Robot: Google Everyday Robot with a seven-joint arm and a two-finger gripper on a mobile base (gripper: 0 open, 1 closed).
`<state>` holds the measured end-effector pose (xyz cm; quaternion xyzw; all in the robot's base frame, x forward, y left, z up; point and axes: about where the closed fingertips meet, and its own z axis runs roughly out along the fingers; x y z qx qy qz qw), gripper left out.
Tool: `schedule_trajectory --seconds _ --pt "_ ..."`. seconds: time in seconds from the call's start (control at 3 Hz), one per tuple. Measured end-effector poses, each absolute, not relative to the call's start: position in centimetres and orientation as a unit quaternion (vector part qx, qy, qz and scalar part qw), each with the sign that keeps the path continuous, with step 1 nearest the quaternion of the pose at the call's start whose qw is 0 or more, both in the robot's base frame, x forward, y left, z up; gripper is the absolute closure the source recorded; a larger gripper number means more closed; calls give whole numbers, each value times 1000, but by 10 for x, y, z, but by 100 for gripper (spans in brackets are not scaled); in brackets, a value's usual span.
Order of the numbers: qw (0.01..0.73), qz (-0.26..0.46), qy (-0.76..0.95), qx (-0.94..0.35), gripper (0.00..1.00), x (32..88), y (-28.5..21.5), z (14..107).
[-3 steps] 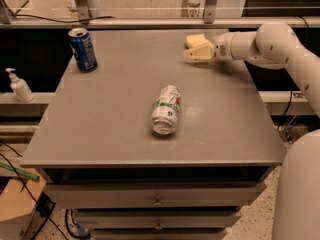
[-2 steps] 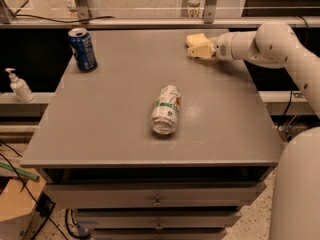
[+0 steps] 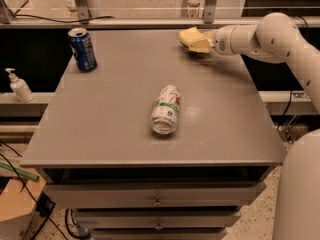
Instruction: Pick sponge
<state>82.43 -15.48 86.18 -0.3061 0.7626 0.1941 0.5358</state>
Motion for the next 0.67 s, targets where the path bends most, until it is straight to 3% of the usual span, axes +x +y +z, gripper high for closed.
schedule_trajectory --seconds 0.33,0.67 --pt "552 205 735 -337 100 812 -142 896" --pt "569 216 693 -386 100 793 -125 943"
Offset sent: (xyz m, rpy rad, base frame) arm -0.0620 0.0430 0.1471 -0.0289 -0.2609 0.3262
